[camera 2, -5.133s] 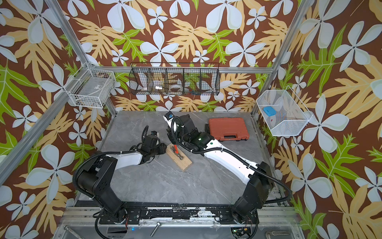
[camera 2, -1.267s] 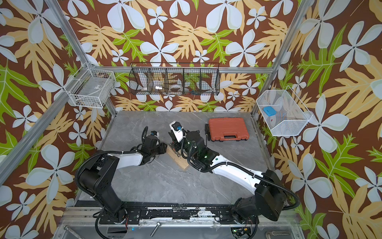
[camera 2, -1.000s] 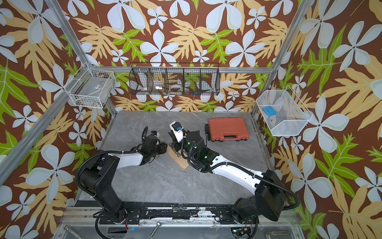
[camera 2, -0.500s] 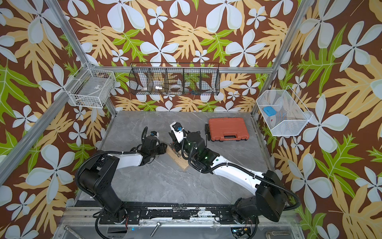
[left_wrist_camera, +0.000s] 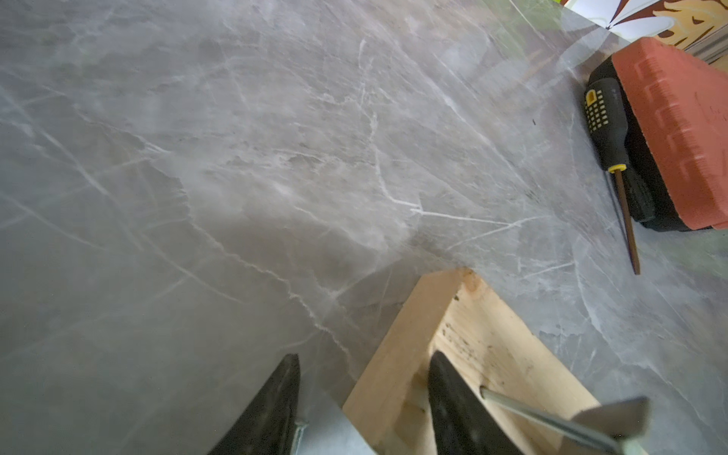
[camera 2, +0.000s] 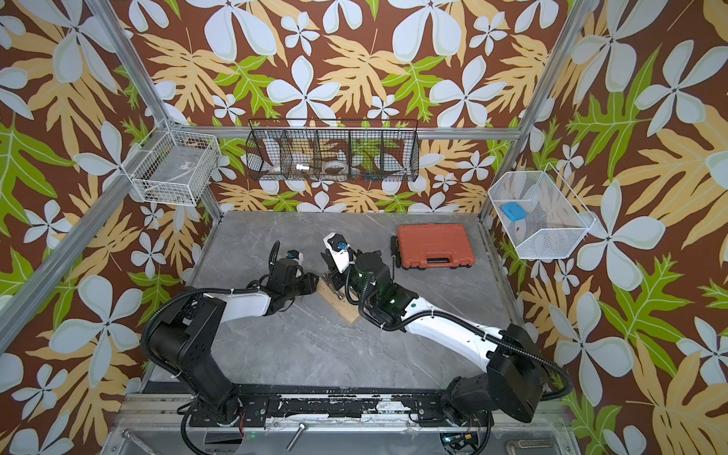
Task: Use a claw hammer to pull out a nail
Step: Remove the nail from the mounting plate.
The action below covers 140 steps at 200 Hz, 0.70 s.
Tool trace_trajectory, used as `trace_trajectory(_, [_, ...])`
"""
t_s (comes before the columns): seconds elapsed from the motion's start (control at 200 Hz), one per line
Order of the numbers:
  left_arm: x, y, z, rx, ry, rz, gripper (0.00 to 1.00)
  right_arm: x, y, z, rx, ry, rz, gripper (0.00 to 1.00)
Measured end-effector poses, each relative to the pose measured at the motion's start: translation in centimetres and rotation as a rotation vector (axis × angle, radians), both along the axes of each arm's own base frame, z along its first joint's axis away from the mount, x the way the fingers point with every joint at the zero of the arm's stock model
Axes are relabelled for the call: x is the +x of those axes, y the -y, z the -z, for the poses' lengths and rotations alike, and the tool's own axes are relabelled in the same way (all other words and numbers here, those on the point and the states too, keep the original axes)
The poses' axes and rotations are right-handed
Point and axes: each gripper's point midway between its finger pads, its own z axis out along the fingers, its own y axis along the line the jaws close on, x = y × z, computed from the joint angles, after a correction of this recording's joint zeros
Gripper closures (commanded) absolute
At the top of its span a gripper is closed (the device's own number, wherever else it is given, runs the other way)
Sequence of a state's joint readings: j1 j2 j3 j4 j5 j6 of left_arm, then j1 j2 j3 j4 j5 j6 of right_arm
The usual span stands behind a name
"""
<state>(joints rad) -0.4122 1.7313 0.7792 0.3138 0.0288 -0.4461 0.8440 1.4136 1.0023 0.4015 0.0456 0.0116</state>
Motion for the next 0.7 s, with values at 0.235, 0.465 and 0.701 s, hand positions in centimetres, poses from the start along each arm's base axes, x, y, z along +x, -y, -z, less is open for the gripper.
trace_trajectory(0.235, [0.21, 0.34, 0.18, 0.000, -0.009, 0.014, 0.46, -0.03, -0.02, 0.00, 0.000, 0.000, 0.001, 1.00])
trace_trajectory(0.465, [0.39, 0.36, 0.53, 0.005, -0.017, 0.012, 0.46, -0.05, -0.04, 0.00, -0.001, 0.001, 0.002, 1.00])
trace_trajectory(0.701, [0.46, 0.40, 0.75, 0.005, -0.014, 0.011, 0.47, -0.30, 0.18, 0.01, 0.003, 0.005, 0.003, 1.00])
